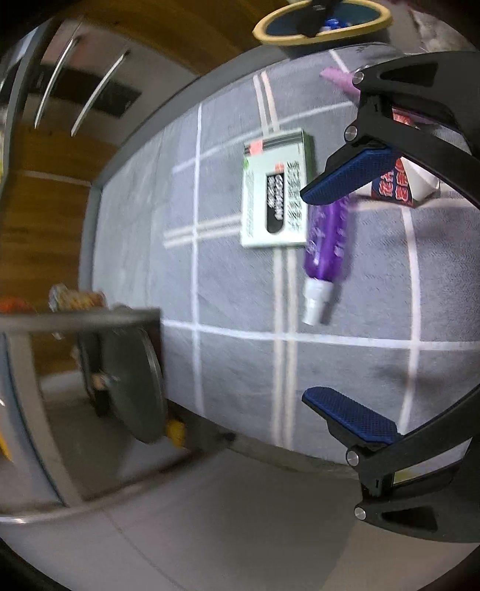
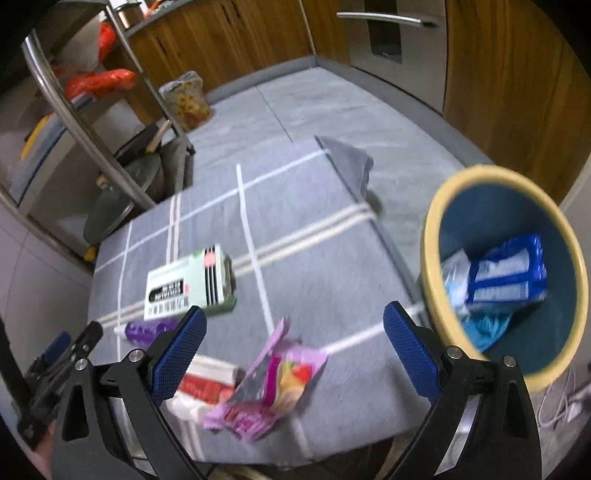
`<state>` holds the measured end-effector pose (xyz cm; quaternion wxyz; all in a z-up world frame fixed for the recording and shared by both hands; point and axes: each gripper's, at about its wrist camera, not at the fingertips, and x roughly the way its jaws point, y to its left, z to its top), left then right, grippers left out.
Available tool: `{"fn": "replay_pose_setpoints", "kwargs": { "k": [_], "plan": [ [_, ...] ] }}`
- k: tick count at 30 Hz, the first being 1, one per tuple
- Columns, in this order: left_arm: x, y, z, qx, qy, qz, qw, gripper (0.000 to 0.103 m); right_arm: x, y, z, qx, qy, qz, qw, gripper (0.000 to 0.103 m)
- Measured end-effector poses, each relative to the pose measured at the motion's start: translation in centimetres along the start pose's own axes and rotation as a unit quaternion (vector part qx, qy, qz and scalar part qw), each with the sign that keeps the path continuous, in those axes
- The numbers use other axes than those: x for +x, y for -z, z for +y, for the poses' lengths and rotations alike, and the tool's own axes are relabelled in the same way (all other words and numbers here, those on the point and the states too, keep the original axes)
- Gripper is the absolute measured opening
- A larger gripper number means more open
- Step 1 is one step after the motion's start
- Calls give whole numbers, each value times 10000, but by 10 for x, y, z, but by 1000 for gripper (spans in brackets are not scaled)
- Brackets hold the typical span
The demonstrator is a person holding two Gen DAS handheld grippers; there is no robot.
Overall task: Collect trash
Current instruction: 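Move both tools back over the remaining trash on the mat, then grasp the purple spray bottle with the left tool while the right tool grasps the pink wrapper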
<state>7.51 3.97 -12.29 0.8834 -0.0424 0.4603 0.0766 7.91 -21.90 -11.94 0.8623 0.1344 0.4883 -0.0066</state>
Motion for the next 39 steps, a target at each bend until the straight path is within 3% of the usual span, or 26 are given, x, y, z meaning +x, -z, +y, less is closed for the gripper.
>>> {"fn": "replay_pose_setpoints", "kwargs": {
  "k": [4, 8, 14, 21, 28, 34, 39],
  "plan": [
    [11, 6, -6, -280, 5, 162, 9995, 97, 6, 11, 9, -204, 83, 77, 9997, 89],
    [17, 3, -18, -136, 52, 158, 9998, 97, 12, 12, 12, -450, 31, 153, 9989, 88],
    [26, 7, -22, -477, 140, 372, 9981, 91, 15, 18, 8, -404, -49, 328, 9986, 79],
    [45, 10, -33, -598, 219, 710, 9954, 79, 29, 25, 11, -506, -214, 631, 9965, 55],
    [55, 7, -36, -848, 521, 817, 9917, 77, 46, 29, 8, -502, -273, 926, 9941, 35],
    [65, 3, -36, -896, 619, 933, 9897, 65, 50, 26, 11, -638, -282, 882, 9937, 14],
    [65, 0, -37, -854, 737, 972, 9889, 50, 47, 15, 11, -770, -208, 627, 9948, 7]
  ]
}}
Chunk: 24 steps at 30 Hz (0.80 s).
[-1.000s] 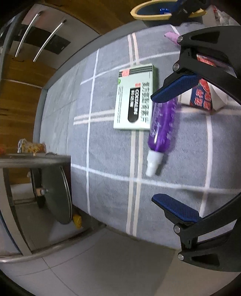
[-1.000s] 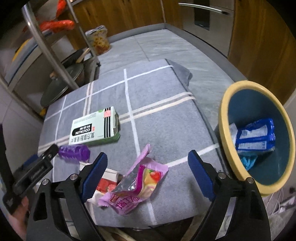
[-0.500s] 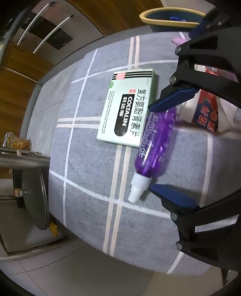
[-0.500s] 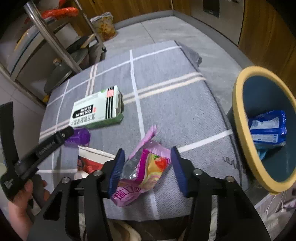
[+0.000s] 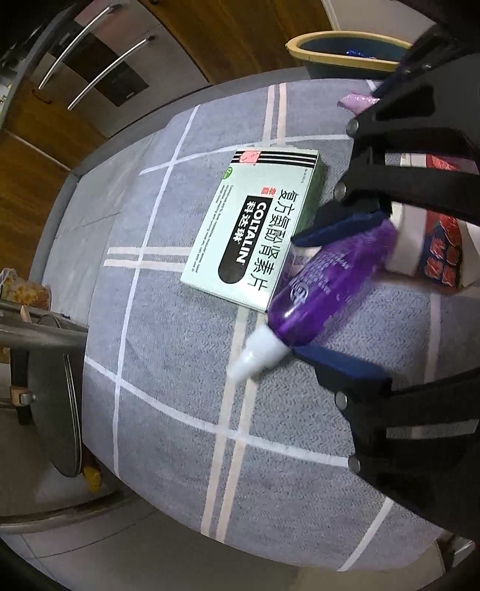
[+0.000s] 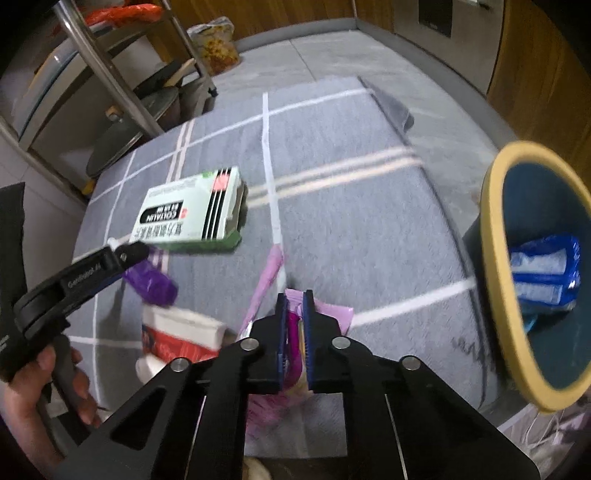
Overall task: Collect trash
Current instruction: 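Grasp the purple spray bottle with the left tool while the right tool grasps the pink wrapper, then carry the purple bottle and pink wrapper over the teal bin with both tools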
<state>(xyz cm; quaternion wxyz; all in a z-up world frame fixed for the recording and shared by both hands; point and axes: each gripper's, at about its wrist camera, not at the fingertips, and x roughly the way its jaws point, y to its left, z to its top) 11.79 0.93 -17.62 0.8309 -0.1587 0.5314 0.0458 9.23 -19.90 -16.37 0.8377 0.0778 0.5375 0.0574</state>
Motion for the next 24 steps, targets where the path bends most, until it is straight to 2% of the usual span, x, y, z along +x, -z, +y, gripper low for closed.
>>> {"fn": "replay_pose_setpoints", "kwargs": {
  "k": [6, 10, 18, 24],
  "plan": [
    [-2, -3, -1, 200, 31, 16, 9998, 42, -5, -11, -8, 138, -3, -193, 9997, 4],
    [-8, -6, -4, 350, 109, -105, 9993, 38, -12, -14, -3, -40, 50, -413, 9991, 3],
    [-22, -7, -3, 335, 334, -301, 9984, 35, -18, -16, -5, 26, -28, -545, 9985, 3],
    [-39, -5, -12, 576, 449, -462, 9963, 34, -20, -18, -4, 51, -63, -588, 9982, 3]
  ]
}}
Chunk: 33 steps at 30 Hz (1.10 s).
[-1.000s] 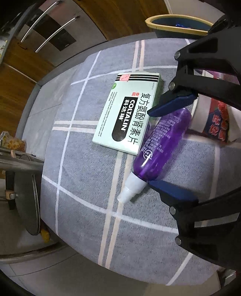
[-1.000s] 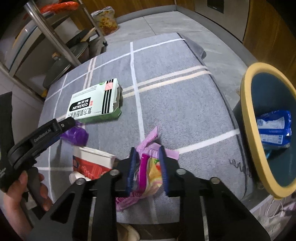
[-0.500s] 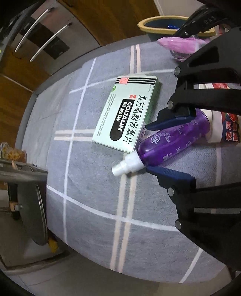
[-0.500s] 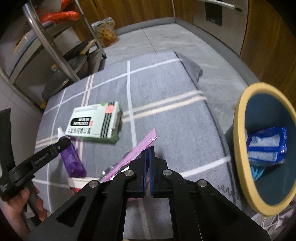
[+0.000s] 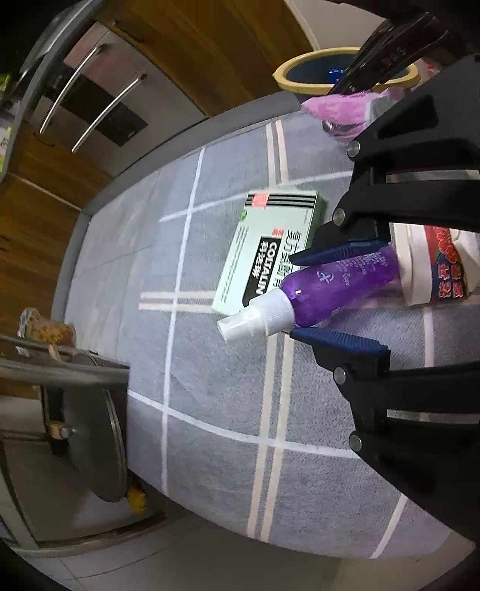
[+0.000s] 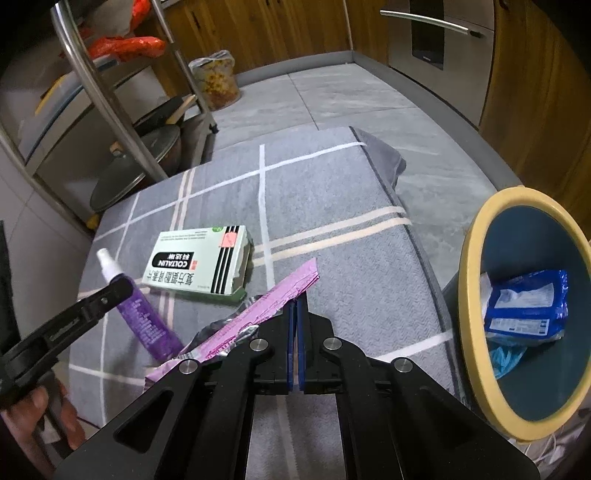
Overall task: Collect trash
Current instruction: 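Carry the purple bottle and pink wrapper over the teal bin with both tools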
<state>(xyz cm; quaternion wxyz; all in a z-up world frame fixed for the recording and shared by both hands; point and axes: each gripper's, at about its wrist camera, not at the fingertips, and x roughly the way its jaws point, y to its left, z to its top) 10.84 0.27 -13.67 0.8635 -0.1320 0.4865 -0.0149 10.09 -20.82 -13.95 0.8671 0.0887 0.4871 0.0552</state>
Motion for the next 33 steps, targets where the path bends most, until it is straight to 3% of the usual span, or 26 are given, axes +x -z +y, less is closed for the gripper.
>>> {"fn": "replay_pose_setpoints", "kwargs": {
  "k": [6, 18, 33],
  "plan": [
    [-16, 1, -14, 415, -47, -223, 9989, 33, -5, 0, 3, -71, 3, -98, 9999, 3],
    [-31, 1, -27, 733, -42, -445, 9963, 33, -21, 0, -1, -52, 79, -270, 9996, 2],
    [-55, 1, -70, 1327, 127, -807, 9878, 33, -53, -4, -44, 378, 365, -616, 9967, 2]
  ]
}}
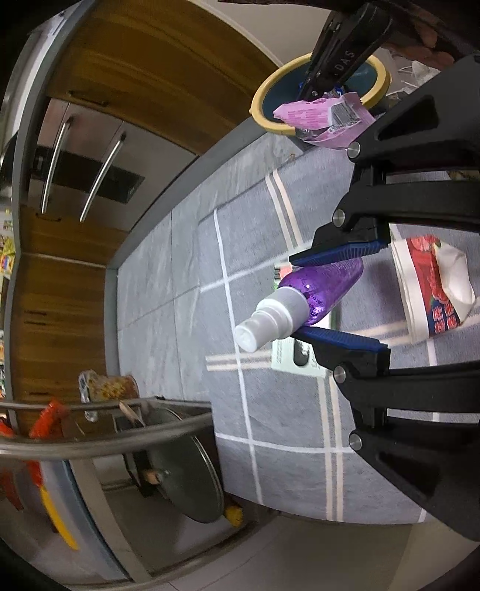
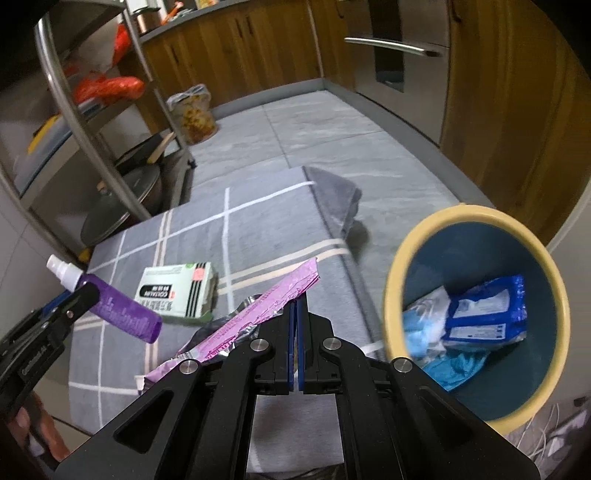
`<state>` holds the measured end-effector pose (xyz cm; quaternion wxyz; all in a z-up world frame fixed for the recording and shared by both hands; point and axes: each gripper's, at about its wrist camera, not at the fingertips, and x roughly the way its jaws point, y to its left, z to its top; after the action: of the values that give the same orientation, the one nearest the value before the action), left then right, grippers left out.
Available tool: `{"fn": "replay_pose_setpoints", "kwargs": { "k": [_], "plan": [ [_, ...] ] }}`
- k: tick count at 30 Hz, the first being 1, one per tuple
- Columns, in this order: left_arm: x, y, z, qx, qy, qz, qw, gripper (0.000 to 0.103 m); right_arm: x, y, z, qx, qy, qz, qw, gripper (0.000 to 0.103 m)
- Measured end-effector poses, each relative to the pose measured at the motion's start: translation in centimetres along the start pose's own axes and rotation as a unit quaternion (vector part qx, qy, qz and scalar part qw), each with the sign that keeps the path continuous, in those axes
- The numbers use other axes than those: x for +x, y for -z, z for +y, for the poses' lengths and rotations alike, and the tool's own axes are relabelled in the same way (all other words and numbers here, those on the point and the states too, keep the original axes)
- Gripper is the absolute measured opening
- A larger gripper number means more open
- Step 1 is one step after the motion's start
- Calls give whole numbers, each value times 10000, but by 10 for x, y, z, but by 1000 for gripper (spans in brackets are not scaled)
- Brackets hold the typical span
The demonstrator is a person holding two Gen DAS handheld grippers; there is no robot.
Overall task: Collect trash
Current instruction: 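Carry the purple bottle and pink wrapper over the teal bin with both tools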
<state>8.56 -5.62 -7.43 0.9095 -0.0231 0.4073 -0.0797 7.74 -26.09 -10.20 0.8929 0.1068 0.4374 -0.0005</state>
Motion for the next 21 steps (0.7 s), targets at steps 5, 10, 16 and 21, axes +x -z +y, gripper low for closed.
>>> {"fn": "replay_pose_setpoints", "kwargs": {
  "k": [5, 10, 16, 21],
  "plan": [
    [-1, -6, -25, 288, 140, -85, 9994, 33, -8, -4, -23, 199, 128, -116, 9997, 2],
    [2, -12, -63, 586, 371, -161, 9975, 33, -17, -8, -64, 594, 323, -233, 9974, 2],
    [9, -19, -110, 865, 690, -178, 9937, 33, -26, -6, -116, 1058, 585, -291, 9922, 2],
    [17, -19, -150, 1124, 954, -147, 9890, 33, -31, -2, -152, 1367, 772, -311, 9871, 2]
  ]
}}
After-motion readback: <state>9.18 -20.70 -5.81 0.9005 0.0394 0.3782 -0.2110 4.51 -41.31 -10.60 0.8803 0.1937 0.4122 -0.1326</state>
